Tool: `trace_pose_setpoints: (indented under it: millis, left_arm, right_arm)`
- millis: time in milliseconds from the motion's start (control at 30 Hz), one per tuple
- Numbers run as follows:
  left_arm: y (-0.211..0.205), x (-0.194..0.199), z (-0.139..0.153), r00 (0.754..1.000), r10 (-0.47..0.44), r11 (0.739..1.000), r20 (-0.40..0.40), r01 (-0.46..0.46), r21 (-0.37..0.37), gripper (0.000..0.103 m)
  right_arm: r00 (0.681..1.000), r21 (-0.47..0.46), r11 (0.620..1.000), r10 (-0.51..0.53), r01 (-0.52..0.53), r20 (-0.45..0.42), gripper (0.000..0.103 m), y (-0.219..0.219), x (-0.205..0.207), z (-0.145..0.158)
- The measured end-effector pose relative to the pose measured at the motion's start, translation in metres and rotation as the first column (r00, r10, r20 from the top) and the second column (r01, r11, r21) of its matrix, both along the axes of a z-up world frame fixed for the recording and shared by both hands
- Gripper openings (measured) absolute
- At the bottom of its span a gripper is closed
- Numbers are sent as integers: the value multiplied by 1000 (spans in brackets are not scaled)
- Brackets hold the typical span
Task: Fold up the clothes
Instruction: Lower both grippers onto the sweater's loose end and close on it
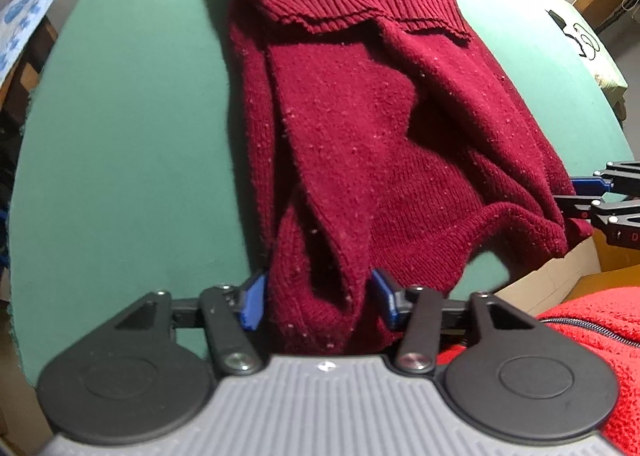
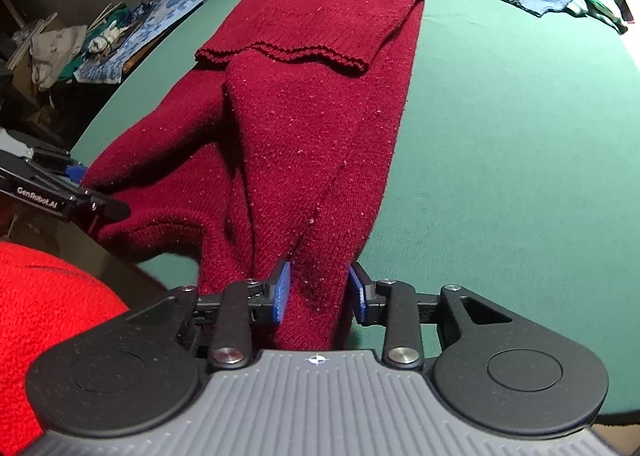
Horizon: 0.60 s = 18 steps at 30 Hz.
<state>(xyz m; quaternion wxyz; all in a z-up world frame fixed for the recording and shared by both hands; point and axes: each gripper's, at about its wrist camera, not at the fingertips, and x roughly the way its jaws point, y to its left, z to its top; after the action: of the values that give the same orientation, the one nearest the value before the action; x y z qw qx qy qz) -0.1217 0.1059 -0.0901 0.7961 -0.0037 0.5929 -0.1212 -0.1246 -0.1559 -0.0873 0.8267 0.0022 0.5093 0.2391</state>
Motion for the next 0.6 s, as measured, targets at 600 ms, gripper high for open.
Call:
trace_pose_setpoints:
  millis: [600]
  left_arm:
    - [14, 12, 16, 996, 89, 988, -23, -91, -126, 15]
  right_arm:
    - [998, 164, 985, -54, 59, -35, 17, -19, 12, 18]
